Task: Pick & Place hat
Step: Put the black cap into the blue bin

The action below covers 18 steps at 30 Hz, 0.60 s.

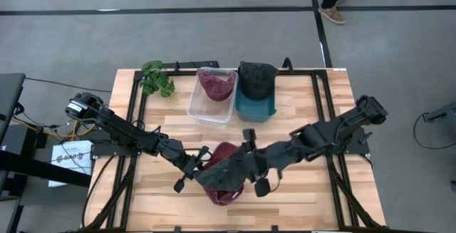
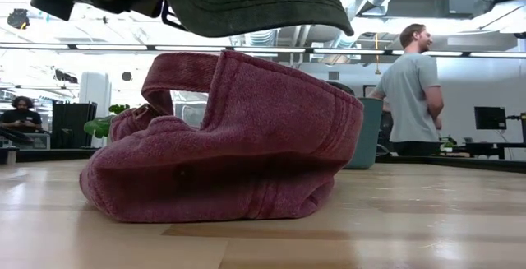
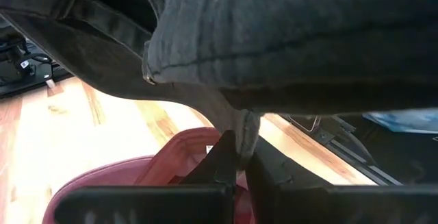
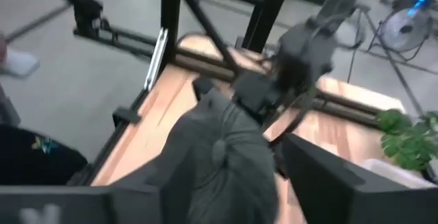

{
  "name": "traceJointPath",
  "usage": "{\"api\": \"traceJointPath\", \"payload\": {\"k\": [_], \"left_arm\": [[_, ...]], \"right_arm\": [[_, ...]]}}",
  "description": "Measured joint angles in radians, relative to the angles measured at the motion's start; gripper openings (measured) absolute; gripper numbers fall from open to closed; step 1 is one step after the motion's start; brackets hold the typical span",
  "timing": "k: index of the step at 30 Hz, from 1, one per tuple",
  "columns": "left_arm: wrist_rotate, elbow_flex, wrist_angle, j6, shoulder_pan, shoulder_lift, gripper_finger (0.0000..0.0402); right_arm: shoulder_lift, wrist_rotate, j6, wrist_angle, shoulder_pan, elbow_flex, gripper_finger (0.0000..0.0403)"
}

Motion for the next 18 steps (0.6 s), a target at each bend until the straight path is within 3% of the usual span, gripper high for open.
{"api": "traceJointPath", "payload": {"k": [6, 18], "left_arm": [[0.000, 0.000, 0.000, -0.003, 0.012, 0.000, 0.0014], [0.001, 0.000, -0.001, -0.007, 0.014, 0.000, 0.0014]], "right_arm": [[0.057, 0.009, -0.034, -0.003, 0.005, 0.000, 0.0262], [0.112, 0.024, -0.062, -0.023, 0.002, 0.000, 0.0265]]}}
